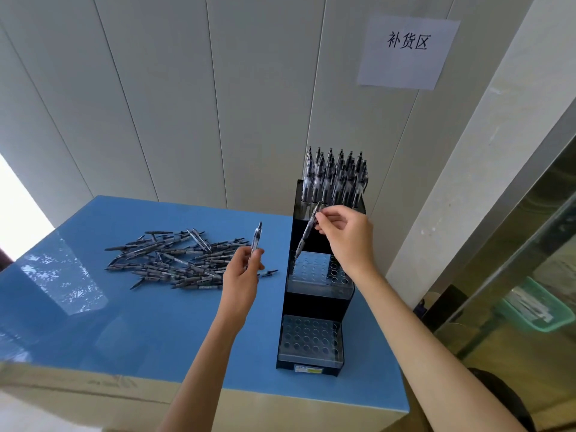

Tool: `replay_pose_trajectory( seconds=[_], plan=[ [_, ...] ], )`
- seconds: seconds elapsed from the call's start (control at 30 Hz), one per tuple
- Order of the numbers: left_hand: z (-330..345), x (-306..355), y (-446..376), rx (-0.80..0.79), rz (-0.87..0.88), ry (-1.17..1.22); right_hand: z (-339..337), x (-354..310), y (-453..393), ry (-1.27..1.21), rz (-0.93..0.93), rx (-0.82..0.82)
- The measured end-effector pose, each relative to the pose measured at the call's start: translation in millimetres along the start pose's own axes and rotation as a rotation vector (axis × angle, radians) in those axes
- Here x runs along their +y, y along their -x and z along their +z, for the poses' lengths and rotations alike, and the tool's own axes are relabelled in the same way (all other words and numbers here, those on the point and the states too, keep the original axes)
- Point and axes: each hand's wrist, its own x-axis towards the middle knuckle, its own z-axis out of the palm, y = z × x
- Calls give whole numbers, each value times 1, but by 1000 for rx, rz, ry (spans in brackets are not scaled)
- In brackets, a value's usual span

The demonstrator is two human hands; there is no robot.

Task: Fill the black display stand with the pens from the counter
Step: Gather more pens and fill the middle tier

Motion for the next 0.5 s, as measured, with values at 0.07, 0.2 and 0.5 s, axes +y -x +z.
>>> replay_pose_trajectory(
  seconds=[0.07,0.2,0.5],
  plan=[
    [-2,1,0,-6,49,-6,4,2,-1,71,-58,2],
    [-5,4,1,-16,101,15,12,4,-2,153,-139,8],
    [-8,4,2,3,101,27,23,15,-1,200,-122,-32]
  ],
)
